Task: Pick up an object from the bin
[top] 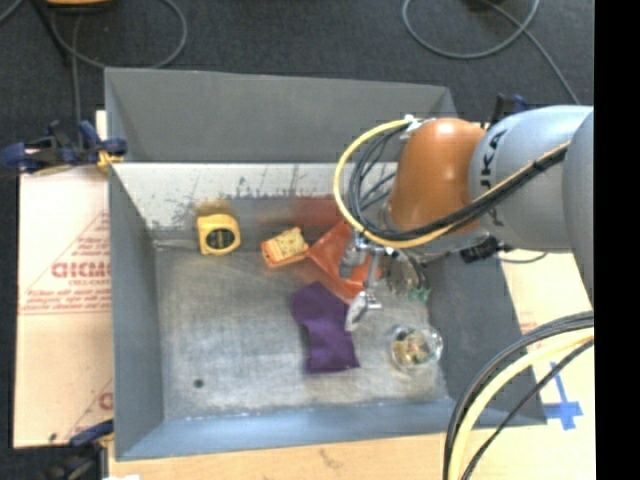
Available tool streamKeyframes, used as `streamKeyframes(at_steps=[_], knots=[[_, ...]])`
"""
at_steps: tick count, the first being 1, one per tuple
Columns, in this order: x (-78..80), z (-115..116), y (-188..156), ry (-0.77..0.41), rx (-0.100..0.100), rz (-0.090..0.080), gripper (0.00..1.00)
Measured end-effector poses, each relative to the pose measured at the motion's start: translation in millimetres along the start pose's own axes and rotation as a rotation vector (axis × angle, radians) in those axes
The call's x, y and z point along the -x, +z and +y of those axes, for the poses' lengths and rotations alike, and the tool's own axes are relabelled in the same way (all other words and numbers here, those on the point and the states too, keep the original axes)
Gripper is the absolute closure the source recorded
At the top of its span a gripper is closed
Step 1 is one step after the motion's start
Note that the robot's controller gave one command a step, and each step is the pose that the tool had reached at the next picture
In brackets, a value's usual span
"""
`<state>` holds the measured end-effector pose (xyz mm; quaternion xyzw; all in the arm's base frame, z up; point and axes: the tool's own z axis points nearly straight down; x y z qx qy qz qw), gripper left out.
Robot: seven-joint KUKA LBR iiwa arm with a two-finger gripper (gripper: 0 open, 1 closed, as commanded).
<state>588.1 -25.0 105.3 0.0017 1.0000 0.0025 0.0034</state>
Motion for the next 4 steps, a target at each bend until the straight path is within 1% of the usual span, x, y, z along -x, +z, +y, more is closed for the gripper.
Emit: streamKeyframes(at_steps=[1, 2, 3, 4], knots=[[0.1, -0.1, 0.0, 0.000, 0.000, -0.001, 0.00], [11.6, -25.4, 3.5, -0.197, 0.021, -0.052, 1.00], [11.2, -25.9, 4.0, -0.197, 0.020, -0.051, 1.00], [9.8, -21.5, 3.7, -0.196, 0.013, -0.046, 1.00]])
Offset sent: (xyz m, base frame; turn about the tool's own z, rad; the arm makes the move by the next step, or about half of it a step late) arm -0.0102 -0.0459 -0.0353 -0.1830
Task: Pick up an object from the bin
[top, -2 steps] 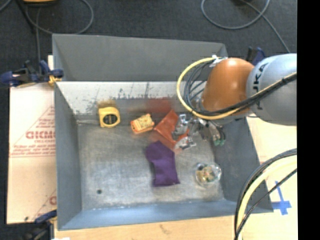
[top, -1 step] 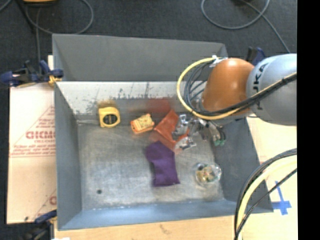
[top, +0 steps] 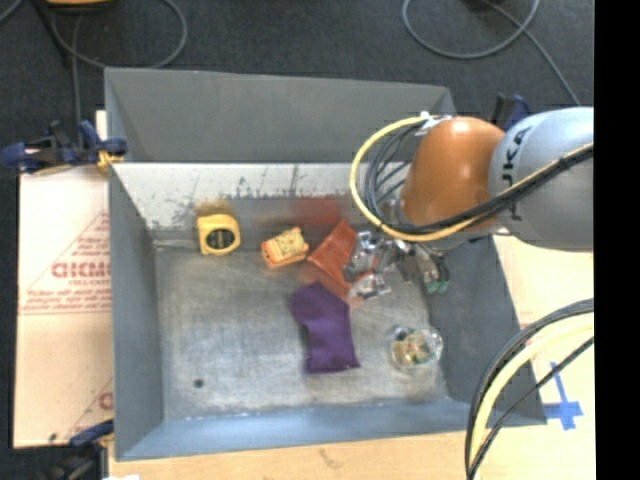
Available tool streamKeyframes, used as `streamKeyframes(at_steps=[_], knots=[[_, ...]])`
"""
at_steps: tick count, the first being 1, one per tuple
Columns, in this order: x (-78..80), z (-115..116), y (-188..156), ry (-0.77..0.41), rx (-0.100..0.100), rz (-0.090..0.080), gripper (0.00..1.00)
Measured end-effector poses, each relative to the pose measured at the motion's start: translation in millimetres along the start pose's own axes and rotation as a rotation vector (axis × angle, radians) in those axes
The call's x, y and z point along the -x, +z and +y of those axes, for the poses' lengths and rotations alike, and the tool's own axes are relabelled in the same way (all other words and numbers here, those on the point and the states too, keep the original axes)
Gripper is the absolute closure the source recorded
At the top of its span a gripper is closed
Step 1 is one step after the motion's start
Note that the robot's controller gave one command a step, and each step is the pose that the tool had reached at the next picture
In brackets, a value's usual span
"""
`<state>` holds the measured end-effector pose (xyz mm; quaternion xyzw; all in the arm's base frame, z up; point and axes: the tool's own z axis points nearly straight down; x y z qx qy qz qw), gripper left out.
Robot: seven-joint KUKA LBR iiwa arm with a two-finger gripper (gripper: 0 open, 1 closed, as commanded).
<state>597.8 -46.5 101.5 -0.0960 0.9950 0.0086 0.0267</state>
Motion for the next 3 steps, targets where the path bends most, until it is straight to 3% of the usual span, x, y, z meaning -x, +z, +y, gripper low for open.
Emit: streamKeyframes(at_steps=[1, 2, 3], knots=[[-14.6, -9.0, 18.8, 0.005, -0.013, 0.032, 1.00], [-17.5, -11.1, 0.0, 0.010, -0.012, 0.050, 1.00], [-6.8, -3.0, -58.5, 0.016, -0.012, 0.055, 1.00]])
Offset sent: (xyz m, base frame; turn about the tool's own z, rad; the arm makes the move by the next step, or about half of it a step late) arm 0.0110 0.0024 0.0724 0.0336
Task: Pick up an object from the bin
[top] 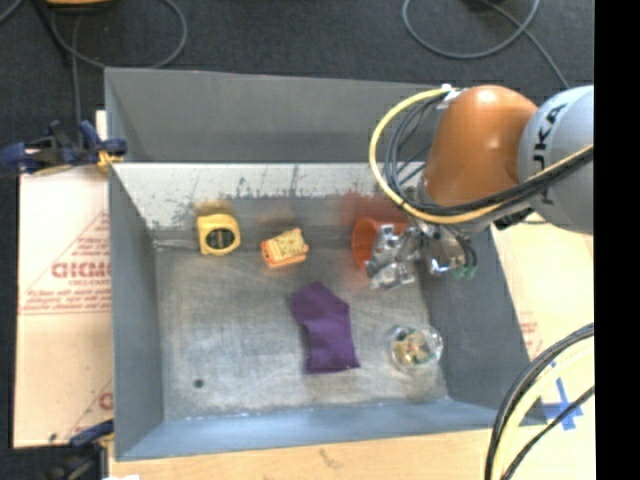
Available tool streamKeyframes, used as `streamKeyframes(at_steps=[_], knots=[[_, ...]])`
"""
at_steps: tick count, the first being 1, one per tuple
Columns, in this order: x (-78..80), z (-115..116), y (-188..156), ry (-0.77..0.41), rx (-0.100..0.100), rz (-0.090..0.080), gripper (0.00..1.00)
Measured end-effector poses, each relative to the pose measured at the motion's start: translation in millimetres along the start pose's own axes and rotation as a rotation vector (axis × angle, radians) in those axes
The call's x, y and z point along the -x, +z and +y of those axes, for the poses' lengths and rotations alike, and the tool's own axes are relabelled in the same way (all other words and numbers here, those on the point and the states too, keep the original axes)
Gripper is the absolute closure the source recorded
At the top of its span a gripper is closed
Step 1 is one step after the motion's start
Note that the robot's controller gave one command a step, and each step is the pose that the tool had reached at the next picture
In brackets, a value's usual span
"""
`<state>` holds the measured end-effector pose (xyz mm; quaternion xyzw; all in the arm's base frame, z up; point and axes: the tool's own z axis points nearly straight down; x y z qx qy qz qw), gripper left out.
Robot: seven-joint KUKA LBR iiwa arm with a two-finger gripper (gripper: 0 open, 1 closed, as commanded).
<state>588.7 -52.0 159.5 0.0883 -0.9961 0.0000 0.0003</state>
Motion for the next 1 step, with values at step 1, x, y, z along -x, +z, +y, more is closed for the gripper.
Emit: streamKeyframes(at_steps=[1], knots=[[17.5, -17.6, -22.2, 0.180, -0.001, -0.012, 1.00]])
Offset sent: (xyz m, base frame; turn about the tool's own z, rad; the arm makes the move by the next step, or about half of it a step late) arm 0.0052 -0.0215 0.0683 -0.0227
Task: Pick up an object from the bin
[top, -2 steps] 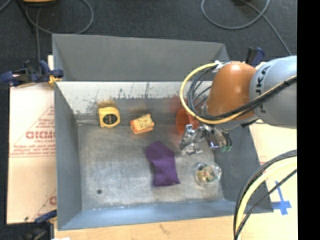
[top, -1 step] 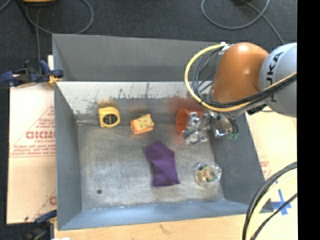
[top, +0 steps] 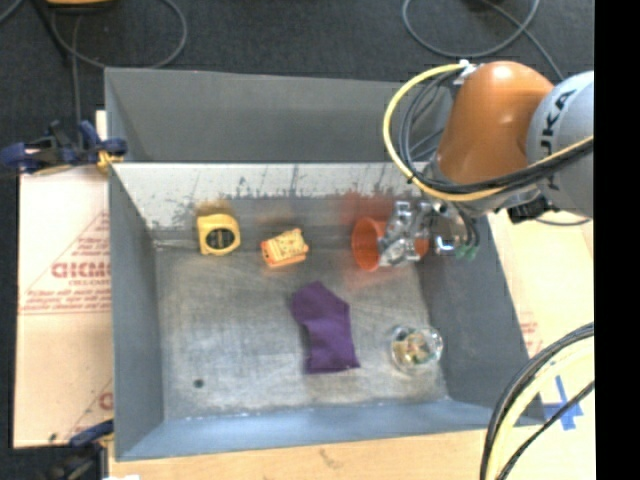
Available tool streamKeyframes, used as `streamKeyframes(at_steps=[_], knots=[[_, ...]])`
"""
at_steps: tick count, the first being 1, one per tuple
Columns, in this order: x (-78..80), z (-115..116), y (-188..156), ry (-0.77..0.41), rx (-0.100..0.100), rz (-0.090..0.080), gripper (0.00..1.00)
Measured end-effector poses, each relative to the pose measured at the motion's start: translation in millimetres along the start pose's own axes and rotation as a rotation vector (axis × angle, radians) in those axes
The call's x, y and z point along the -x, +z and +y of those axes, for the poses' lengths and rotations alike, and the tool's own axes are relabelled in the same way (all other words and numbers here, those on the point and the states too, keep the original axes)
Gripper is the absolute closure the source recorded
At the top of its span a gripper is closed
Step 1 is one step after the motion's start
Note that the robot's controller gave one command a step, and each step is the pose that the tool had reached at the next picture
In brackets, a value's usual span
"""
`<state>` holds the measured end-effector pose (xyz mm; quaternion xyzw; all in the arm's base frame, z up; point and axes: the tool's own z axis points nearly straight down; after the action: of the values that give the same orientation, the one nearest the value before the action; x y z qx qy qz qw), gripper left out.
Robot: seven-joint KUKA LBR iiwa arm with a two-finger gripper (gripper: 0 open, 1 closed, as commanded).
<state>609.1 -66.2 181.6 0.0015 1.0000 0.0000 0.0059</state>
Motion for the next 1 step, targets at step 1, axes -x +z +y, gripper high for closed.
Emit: streamKeyframes(at_steps=[1], knots=[[-6.0, -3.8, -15.5, 0.050, -0.001, 0.009, 1.00]])
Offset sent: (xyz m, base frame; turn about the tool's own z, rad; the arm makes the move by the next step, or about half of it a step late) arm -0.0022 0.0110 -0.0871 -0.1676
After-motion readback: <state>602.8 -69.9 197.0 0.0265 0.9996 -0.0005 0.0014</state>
